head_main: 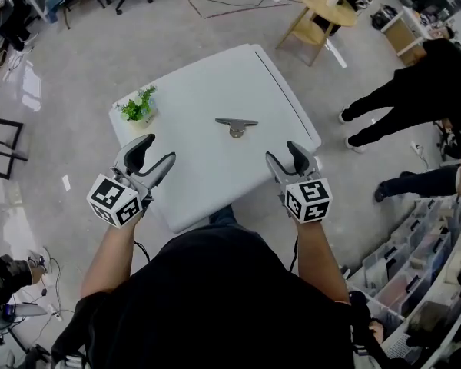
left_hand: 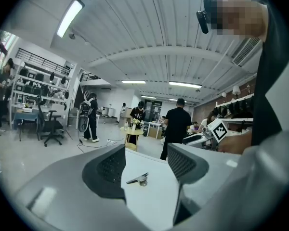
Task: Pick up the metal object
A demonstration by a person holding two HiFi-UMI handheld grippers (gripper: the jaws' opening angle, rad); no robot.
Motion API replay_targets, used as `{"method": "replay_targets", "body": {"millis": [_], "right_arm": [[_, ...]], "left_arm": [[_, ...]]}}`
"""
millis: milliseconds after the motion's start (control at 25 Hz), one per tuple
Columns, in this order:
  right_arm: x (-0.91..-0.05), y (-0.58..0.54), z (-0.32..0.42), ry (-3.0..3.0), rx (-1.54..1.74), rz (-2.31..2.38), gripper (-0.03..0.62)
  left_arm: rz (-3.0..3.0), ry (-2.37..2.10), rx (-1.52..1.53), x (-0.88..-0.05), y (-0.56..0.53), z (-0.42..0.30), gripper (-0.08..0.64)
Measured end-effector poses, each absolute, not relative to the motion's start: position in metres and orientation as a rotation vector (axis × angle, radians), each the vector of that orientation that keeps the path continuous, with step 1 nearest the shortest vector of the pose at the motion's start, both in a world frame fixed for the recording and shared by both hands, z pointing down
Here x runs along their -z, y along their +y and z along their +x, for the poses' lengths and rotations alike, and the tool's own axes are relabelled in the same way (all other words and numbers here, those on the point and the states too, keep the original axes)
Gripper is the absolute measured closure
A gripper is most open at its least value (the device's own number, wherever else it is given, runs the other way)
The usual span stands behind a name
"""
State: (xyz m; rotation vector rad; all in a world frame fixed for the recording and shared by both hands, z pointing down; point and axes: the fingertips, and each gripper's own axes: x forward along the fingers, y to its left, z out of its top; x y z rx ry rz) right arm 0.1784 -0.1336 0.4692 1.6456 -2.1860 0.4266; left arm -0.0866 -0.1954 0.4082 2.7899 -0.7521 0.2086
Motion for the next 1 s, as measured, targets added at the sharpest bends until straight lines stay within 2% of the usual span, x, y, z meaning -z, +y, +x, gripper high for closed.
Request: {"method": "replay_targets", "body": {"millis": [360, 1000], "right_arm": [[-0.503, -0.141, 0.180, -2.109, -0.362, 1.532, 0.319], [-0.581, -0.183, 0.181, -2.053, -0.458, 1.408, 0.318]], "left_arm": [[2.728, -0.743, -0.279, -0.443, -0.191, -0.077, 0.169], [2.643, -0.745, -0.339, -0.485, -0.214, -0.073, 0.169]]}}
